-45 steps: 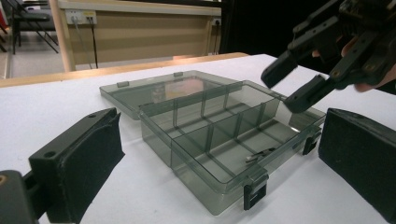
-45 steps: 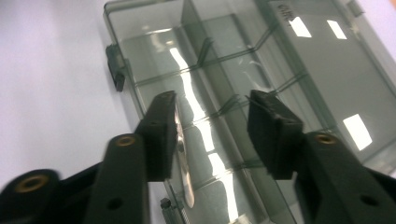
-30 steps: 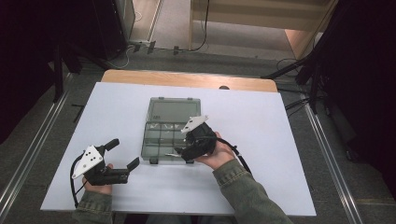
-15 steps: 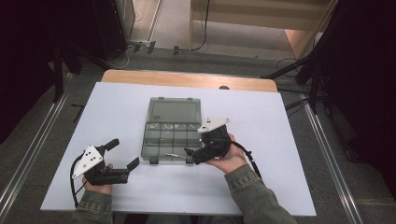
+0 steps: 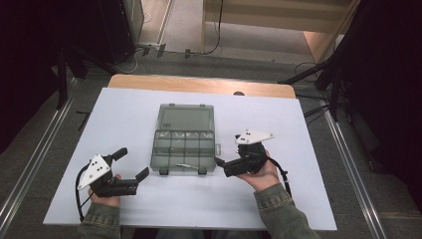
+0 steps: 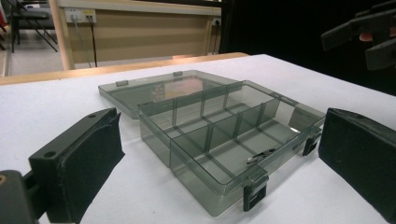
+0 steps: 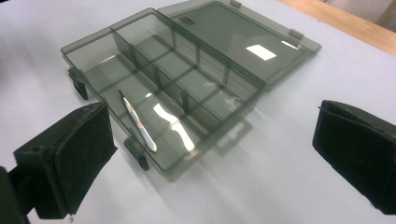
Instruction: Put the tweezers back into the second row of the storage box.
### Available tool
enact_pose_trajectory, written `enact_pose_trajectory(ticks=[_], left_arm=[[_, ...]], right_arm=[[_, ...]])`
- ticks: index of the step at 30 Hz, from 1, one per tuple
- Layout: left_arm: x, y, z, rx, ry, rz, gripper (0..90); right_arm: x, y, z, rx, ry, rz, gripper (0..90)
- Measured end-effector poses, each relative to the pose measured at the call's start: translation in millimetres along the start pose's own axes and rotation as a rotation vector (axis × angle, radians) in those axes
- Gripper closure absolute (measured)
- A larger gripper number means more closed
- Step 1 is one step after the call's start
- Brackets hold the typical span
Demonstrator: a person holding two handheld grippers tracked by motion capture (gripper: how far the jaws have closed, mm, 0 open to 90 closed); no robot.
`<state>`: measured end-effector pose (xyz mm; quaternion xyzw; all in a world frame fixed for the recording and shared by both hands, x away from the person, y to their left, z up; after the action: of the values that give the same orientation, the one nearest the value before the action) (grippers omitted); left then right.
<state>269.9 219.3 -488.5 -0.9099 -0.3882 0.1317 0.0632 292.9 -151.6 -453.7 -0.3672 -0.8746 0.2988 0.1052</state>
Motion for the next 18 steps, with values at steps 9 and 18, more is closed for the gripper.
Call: enact_pose_trajectory(ticks=[9,18], left_arm=[[-3.6,-1.0,-1.9,-0.006,0.042,-0.007,0.0],[-4.1,0.0,-1.7,-0.001,0.042,-0.007,0.0]], right_arm=[[-11.1,-35.1,29.6,-0.057,0.067,0.082,0.0],[-18.1,-59.1,57.6,-0.179,0.072,0.165,0.0]])
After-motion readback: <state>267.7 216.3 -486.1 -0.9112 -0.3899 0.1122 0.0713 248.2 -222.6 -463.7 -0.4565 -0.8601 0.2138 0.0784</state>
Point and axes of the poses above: each handheld gripper's, and its own axes: y roughly forward along the jaws, z roughly out of its underside, x roughly to its left, the point moved 3 cm from there along y, roughly forward along the jaws, and after that the axes turned 6 degrees about -y, right-handed, at the moved point
